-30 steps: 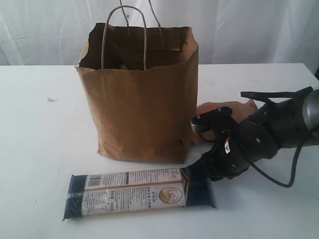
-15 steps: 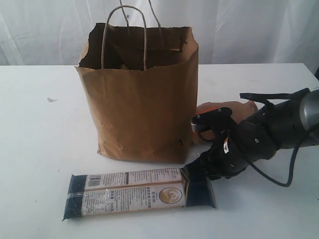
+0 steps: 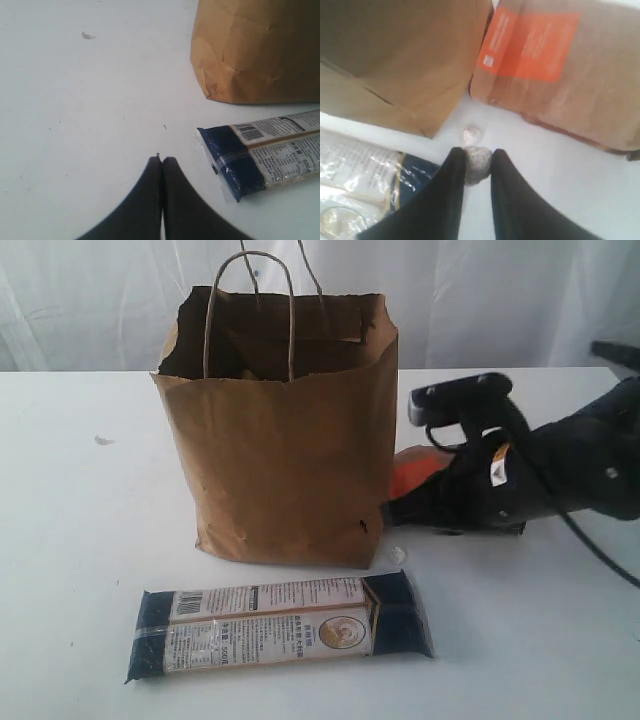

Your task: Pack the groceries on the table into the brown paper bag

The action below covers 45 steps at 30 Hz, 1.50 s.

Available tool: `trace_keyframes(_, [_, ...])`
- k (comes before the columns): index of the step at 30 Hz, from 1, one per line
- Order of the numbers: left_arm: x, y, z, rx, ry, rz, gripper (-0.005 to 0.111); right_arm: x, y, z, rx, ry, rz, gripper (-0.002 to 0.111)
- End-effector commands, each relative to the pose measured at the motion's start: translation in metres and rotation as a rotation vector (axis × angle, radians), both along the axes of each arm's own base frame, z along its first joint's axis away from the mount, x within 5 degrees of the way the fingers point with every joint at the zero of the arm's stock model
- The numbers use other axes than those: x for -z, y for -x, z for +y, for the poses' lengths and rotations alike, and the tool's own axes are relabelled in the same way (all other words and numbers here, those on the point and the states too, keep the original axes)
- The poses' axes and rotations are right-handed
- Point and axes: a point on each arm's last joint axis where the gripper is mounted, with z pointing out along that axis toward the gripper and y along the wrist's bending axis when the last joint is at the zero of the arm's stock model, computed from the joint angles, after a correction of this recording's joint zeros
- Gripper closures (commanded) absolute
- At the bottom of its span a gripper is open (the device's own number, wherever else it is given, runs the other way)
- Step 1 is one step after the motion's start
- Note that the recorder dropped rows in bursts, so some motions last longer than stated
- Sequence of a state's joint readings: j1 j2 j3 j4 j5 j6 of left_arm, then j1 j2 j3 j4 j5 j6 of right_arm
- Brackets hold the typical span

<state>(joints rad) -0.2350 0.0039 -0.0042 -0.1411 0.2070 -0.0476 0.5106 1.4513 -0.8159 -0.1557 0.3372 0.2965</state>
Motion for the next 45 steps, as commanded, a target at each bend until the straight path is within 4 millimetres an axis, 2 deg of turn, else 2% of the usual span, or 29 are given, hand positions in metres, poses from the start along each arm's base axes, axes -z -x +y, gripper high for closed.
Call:
trace_keyframes(1, [0.001, 0.000, 0.000, -0.001, 0.004, 0.002, 0.107, -0.055, 0.020, -0.010, -0.004, -0.116, -0.192, 0.108])
trace_keyframes(3, [0.001, 0.000, 0.000, -0.001, 0.004, 0.002, 0.107, -0.091, 0.028, -0.014, -0.004, -0.191, -0.309, 0.108])
trace_keyframes(10, [0.001, 0.000, 0.000, -0.001, 0.004, 0.002, 0.107, -0.134, 0.028, 0.001, -0.056, -0.275, -0.411, 0.108])
trace_keyframes(14, [0.001, 0.000, 0.000, -0.001, 0.004, 0.002, 0.107, -0.152, 0.016, 0.015, -0.088, -0.280, -0.450, 0.108])
trace_keyframes(20, [0.001, 0.000, 0.000, -0.001, 0.004, 0.002, 0.107, -0.149, -0.014, 0.034, -0.101, -0.199, -0.376, 0.108])
trace_keyframes(25, [0.001, 0.000, 0.000, -0.001, 0.004, 0.002, 0.107, -0.146, -0.034, 0.049, -0.096, -0.231, -0.348, 0.108])
trace_keyframes(28, [0.001, 0.000, 0.000, -0.001, 0.004, 0.002, 0.107, -0.146, -0.036, 0.056, -0.129, -0.244, -0.338, 0.102])
trace_keyframes(31, [0.001, 0.000, 0.000, -0.001, 0.004, 0.002, 0.107, -0.143, -0.035, 0.057, -0.167, -0.191, -0.330, 0.087])
trace_keyframes(36, [0.001, 0.000, 0.000, -0.001, 0.004, 0.002, 0.107, -0.142, -0.035, 0.056, -0.172, -0.182, -0.329, 0.073])
trace_keyframes(41, [0.001, 0.000, 0.000, -0.001, 0.004, 0.002, 0.107, -0.143, -0.035, 0.056, -0.175, -0.175, -0.335, 0.063])
trace_keyframes(45, [0.001, 0.000, 0.000, -0.001, 0.004, 0.002, 0.107, -0.151, -0.028, 0.050, -0.183, -0.148, -0.351, 0.062])
